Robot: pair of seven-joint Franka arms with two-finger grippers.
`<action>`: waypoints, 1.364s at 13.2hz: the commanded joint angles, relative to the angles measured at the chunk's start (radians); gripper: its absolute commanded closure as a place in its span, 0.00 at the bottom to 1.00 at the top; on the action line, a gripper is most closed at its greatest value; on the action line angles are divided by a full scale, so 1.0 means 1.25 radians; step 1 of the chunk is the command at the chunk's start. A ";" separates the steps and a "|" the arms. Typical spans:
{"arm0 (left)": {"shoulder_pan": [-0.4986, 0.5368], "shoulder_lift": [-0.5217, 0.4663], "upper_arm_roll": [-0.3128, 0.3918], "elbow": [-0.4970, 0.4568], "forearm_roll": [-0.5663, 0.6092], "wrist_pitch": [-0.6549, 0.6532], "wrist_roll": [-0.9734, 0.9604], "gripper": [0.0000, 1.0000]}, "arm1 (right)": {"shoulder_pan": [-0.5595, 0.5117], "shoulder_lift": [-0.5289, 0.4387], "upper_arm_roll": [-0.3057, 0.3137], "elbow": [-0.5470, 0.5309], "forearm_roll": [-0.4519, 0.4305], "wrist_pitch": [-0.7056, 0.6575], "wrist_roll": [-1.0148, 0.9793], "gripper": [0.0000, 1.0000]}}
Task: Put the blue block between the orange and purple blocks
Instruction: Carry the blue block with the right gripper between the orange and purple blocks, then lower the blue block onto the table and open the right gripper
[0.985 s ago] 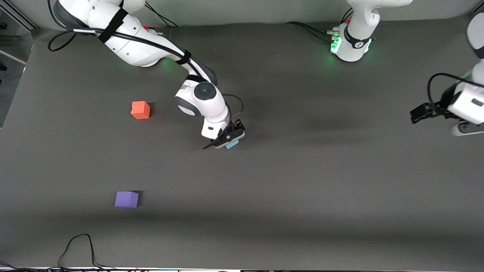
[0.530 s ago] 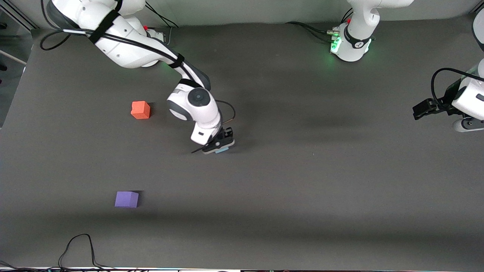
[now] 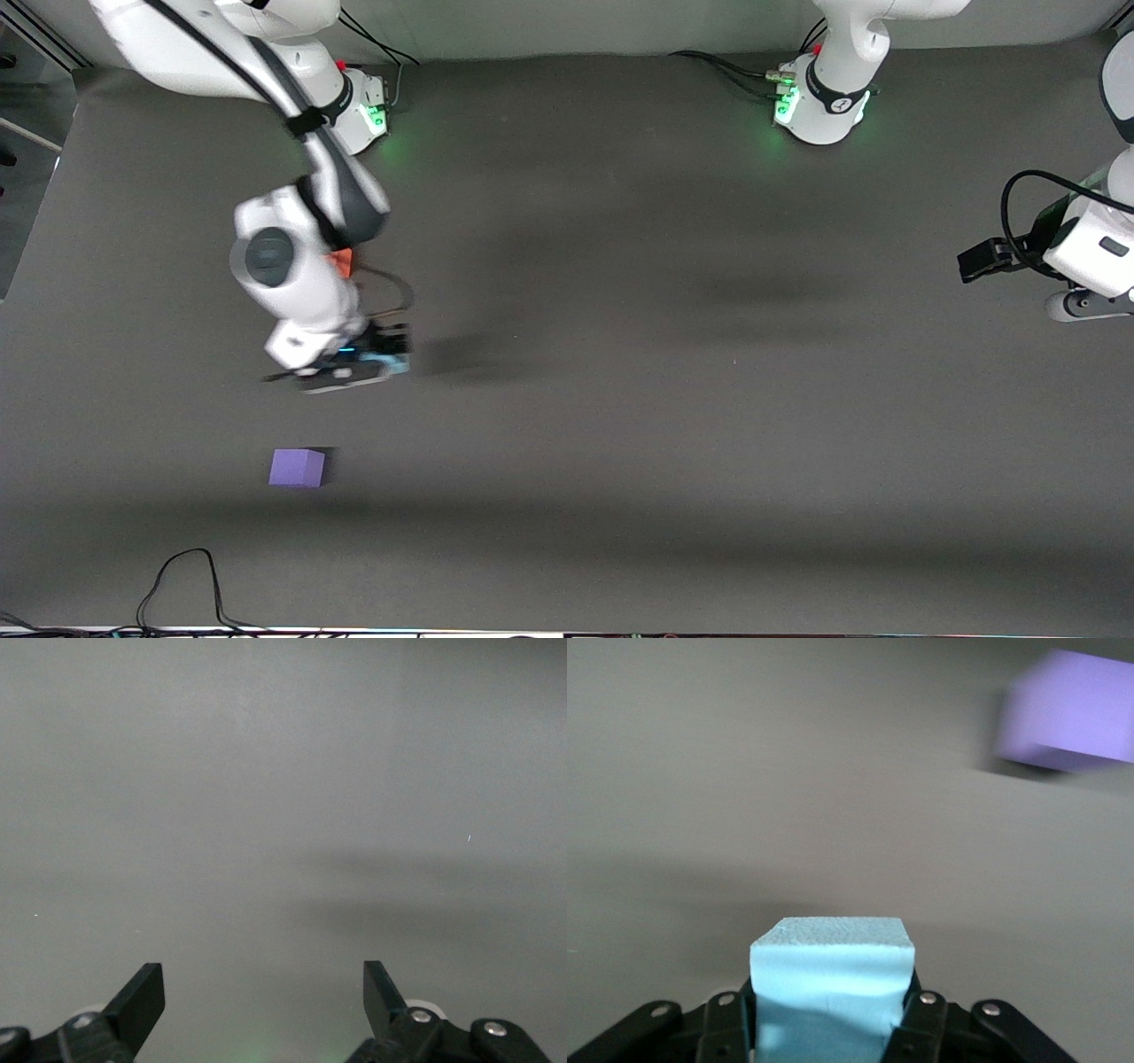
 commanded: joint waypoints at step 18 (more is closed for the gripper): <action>-0.005 -0.016 -0.053 0.037 0.075 -0.075 -0.055 0.00 | 0.005 -0.187 -0.163 -0.081 0.126 -0.059 -0.152 0.00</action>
